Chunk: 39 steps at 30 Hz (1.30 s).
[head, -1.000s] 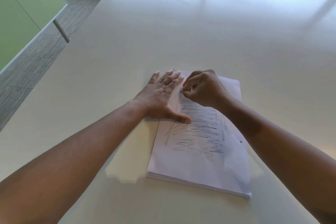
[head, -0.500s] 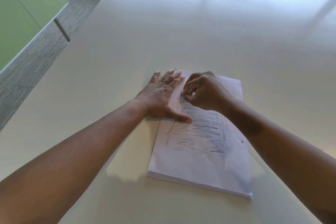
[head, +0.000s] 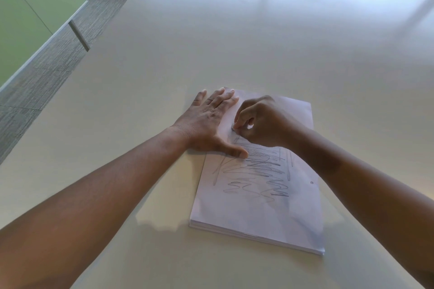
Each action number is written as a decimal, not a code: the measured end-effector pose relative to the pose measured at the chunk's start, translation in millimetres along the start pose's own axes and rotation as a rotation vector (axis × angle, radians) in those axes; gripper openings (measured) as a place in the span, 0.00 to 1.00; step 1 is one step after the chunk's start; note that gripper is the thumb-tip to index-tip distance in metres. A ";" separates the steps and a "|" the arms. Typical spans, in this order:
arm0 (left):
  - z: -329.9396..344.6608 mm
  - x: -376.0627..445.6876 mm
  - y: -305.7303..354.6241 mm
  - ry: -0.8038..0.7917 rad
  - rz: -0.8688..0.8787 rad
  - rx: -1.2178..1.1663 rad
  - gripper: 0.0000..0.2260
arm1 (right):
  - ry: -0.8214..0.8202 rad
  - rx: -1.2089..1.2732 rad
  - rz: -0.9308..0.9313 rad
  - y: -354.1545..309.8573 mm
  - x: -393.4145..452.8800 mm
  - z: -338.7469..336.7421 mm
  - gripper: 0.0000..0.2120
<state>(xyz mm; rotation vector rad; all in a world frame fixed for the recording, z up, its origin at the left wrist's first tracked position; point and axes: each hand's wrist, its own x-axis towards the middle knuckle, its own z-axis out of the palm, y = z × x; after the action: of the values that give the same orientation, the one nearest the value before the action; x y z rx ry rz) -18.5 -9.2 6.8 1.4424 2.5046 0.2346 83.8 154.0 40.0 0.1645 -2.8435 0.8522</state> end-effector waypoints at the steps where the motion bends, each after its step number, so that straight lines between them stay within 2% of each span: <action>1: 0.0 -0.2 -0.1 0.004 0.000 -0.003 0.67 | -0.032 -0.003 -0.023 -2.5 -2.4 0.1 0.04; 4: -0.2 -0.6 -0.3 0.005 0.002 -0.002 0.67 | -0.039 -0.015 -0.024 -3.2 -0.7 0.4 0.05; 9: 0.2 -1.1 -0.8 0.018 0.006 -0.006 0.65 | 0.115 -0.074 0.060 13.6 23.1 2.3 0.06; 16: 0.1 0.2 -0.2 0.006 0.007 0.004 0.66 | -0.048 -0.021 -0.136 4.3 6.4 0.8 0.05; 22: 0.4 0.1 -1.6 0.019 0.010 -0.006 0.67 | 0.096 -0.054 -0.072 13.8 22.0 5.8 0.04; 24: 0.8 0.8 -1.5 0.017 0.008 0.004 0.67 | 0.071 -0.030 -0.107 9.1 18.3 8.2 0.05; 28: 2.4 1.3 -2.0 0.019 0.003 -0.009 0.68 | -0.086 0.003 -0.154 2.1 2.4 3.3 0.06; 30: 1.7 1.1 -1.6 0.015 0.003 -0.009 0.68 | -0.076 -0.010 -0.121 6.4 4.4 -0.9 0.06; 35: 1.7 1.3 -2.1 0.026 0.007 -0.004 0.67 | 0.087 -0.055 -0.055 9.3 21.3 4.5 0.07; 39: 2.6 2.7 -1.3 0.020 0.004 0.007 0.68 | -0.048 0.011 -0.157 -1.4 6.9 5.8 0.06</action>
<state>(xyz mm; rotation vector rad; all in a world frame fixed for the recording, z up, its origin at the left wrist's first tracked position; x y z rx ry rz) -20.1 -7.4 3.6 1.4545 2.5217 0.2421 76.5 149.3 37.3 0.4095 -2.8241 0.8411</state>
